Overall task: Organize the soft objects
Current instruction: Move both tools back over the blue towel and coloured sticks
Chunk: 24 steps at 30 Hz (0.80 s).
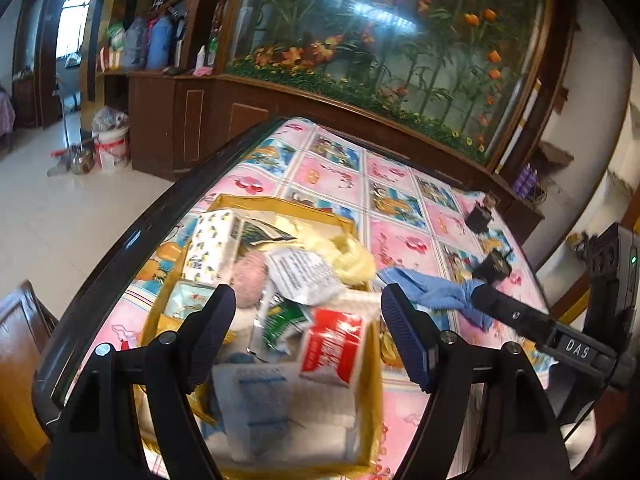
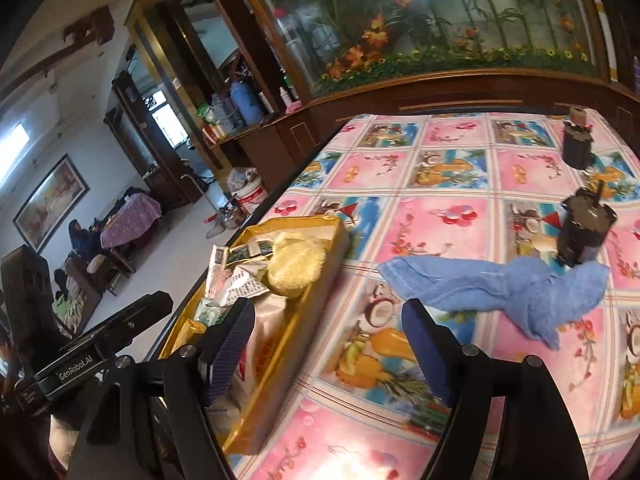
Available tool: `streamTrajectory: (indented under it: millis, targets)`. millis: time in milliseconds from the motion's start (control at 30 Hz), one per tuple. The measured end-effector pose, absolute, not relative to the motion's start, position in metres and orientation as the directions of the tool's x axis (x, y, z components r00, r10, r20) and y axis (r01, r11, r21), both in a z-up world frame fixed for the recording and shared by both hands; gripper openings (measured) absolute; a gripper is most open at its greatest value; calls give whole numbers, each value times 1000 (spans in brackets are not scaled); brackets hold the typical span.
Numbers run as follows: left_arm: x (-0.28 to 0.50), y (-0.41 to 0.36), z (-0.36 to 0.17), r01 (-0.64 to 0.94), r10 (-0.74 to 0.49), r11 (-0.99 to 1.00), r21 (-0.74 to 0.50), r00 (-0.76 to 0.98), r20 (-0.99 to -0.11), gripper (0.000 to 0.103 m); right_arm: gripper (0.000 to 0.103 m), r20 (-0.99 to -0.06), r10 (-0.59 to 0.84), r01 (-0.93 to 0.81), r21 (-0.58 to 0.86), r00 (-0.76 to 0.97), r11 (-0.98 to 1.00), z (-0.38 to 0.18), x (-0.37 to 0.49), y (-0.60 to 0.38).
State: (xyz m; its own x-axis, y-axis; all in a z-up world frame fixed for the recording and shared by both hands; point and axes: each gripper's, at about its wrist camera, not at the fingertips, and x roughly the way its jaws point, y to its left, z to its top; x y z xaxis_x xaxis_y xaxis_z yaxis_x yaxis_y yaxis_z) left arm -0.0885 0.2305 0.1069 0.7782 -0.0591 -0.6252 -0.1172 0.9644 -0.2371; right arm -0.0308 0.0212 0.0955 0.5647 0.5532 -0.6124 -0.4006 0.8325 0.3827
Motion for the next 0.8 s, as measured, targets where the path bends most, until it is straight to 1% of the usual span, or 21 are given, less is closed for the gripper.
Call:
streamTrajectory:
  millis: [67,133,267,367,600,800]
  targets:
    - [-94,209,111,-98,-20,983,-155,780,-625,75,78,-602,538,-373,388,590,843,96,-38,0]
    - [-101,189,115,-81,18,994,-74,786,-618,75,81,-593,521,-342,396,613,852,95,-45,-24]
    - [-109,160,118,-55,55,998,18,790,-610,75,83,-585,486,-280,410,649,868,92,-55,-66]
    - [-111,146,118,-38,60,998,48,784,-617,77,83,-586,463,-238,422,665,875,87,-59,-93]
    - [-115,124,116,-8,62,996,88,772,-632,77,83,-590,428,-171,441,684,881,76,-65,-132]
    - [-116,115,113,14,48,996,92,764,-644,77,83,-598,406,-131,449,691,884,68,-70,-150]
